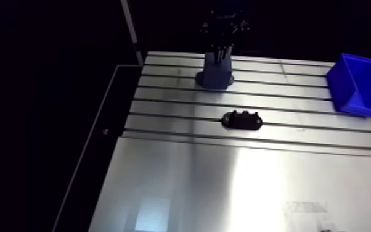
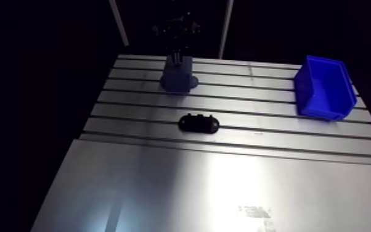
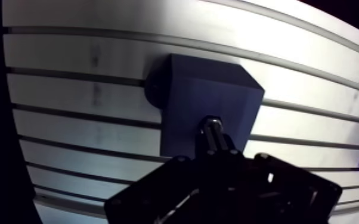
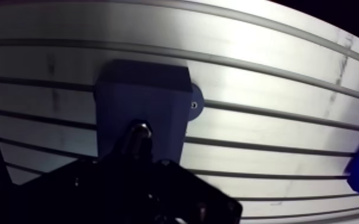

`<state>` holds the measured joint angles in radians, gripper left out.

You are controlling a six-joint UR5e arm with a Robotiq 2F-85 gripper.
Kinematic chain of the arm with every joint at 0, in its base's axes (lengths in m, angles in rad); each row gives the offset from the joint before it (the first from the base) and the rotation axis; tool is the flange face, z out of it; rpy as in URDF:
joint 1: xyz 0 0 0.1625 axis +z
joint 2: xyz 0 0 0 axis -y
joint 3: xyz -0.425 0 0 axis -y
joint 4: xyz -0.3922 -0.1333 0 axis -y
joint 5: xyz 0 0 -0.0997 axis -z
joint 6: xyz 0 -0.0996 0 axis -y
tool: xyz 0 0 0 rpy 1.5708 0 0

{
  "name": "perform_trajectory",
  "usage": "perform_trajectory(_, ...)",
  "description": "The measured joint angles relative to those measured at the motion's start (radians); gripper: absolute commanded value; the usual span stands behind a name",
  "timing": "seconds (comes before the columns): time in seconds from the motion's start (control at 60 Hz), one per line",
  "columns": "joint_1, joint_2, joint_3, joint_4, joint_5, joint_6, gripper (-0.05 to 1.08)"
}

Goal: Pick up the M10 bolt and insert it into the hex recess until seated.

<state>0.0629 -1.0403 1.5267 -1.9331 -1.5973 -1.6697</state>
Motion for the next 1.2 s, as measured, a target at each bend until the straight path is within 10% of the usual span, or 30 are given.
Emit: perform_trajectory(1.2, 0.001, 0.004, 0.002, 0.001, 0.001, 0.0, 1.06)
